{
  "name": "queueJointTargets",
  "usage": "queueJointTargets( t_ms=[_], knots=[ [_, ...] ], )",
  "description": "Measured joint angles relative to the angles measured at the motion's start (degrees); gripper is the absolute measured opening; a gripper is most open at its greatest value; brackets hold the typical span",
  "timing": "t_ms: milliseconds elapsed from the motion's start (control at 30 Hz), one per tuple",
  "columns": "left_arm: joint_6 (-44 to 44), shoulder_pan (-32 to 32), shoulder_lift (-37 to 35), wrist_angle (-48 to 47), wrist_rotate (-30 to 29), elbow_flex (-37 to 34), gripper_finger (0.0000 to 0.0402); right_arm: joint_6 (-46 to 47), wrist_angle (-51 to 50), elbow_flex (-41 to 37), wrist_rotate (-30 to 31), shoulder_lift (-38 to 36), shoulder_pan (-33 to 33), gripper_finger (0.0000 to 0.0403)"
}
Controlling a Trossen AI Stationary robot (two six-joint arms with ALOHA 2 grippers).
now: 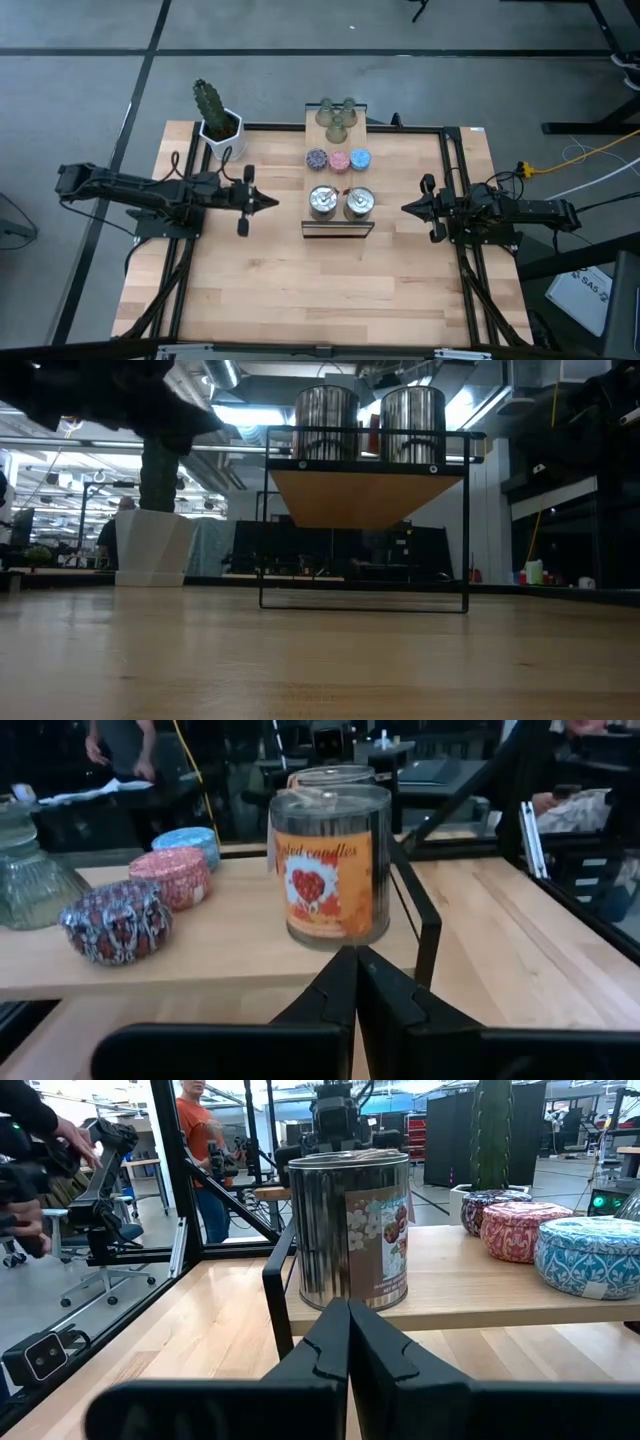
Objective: Pick & Place candle stick holders
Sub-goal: Return to Home Position
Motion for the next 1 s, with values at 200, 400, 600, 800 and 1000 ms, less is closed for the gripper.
queueJointTargets(
  t_ms=[200, 400, 600, 800, 1000],
  knots=[
    [-0.1, 0.0, -4.1, 2.4, 0.4, -5.1, 0.0003, 0.0, 0.0, 0.0, 0.0, 0.0, 0.0, 0.0005],
    [-1.7, 0.0, -11.1, 3.7, 0.4, -10.0, 0.0002, 0.0, 0.0, 0.0, 0.0, 0.0, 0.0, 0.0005],
    [-2.7, 0.0, -15.6, 3.7, 0.4, -12.5, 0.0001, 0.0, 0.0, 0.0, 0.0, 0.0, 0.0, 0.0005],
    [-3.6, 0.0, -20.1, 3.6, 0.4, -14.5, 0.0002, 0.0, 0.0, 0.0, 0.0, 0.0, 0.0, 0.0005],
    [-3.7, 0.0, -23.5, 1.4, 0.4, -14.6, 0.0003, 0.0, 0.0, 0.0, 0.0, 0.0, 0.0, 0.0005]
  ],
)
